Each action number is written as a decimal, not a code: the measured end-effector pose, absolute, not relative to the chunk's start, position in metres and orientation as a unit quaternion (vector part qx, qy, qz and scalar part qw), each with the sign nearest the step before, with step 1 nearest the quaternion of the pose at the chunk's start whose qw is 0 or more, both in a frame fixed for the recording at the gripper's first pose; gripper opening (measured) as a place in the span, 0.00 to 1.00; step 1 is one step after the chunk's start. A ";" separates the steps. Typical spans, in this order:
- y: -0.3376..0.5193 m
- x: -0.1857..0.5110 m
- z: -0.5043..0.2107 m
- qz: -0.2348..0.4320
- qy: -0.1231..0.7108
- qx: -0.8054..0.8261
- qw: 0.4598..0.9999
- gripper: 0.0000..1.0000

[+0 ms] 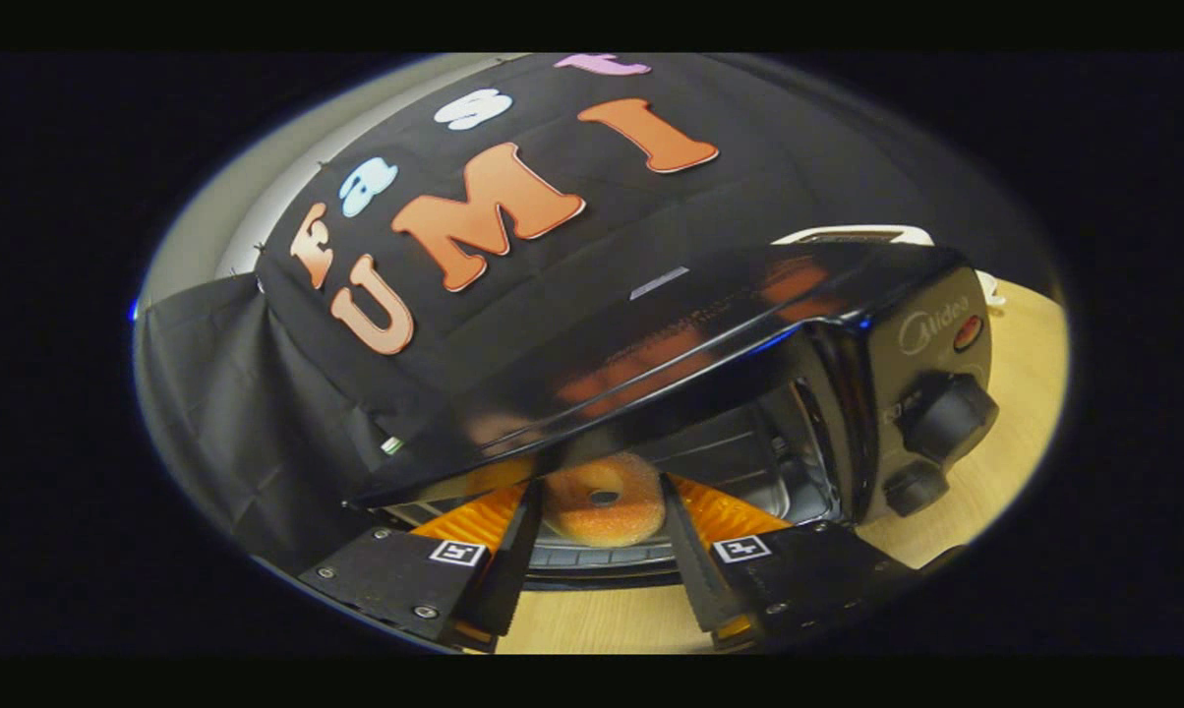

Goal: Open the toaster oven, put the food inside, and close the toaster oven door.

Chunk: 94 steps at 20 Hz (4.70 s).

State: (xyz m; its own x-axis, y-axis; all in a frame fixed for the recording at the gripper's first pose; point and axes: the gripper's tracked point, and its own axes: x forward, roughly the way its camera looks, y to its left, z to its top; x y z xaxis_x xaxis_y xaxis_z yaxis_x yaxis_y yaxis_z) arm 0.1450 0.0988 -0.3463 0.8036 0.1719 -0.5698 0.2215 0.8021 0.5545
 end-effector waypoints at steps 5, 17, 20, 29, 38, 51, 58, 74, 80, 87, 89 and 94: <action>0.101 0.150 -0.351 -0.002 0.313 0.218 0.925 0.74; 0.075 0.132 -0.327 0.018 0.295 0.115 0.948 0.92; 0.077 0.108 -0.316 0.036 0.300 0.107 0.947 0.94; 0.078 0.017 -0.286 0.079 0.303 0.136 0.940 0.94; 0.095 -0.057 -0.304 0.100 0.344 0.117 0.926 0.94; 0.118 -0.109 -0.353 0.114 0.423 0.120 0.891 0.95; 0.123 -0.107 -0.366 0.099 0.448 0.133 0.878 0.95; 0.146 -0.079 -0.349 0.104 0.434 0.086 0.891 0.95; 0.145 -0.049 -0.338 0.090 0.407 0.062 0.907 0.96; 0.130 -0.008 -0.317 0.048 0.345 0.059 0.935 0.95; 0.125 0.003 -0.316 0.034 0.334 0.053 0.940 0.95; 0.127 0.027 -0.318 0.029 0.324 0.058 0.944 0.95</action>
State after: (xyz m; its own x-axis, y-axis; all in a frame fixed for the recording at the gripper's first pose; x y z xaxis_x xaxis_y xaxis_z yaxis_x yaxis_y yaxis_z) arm 0.0270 0.1267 -0.3177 0.7879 0.0921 -0.6089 -0.0170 0.9916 0.1281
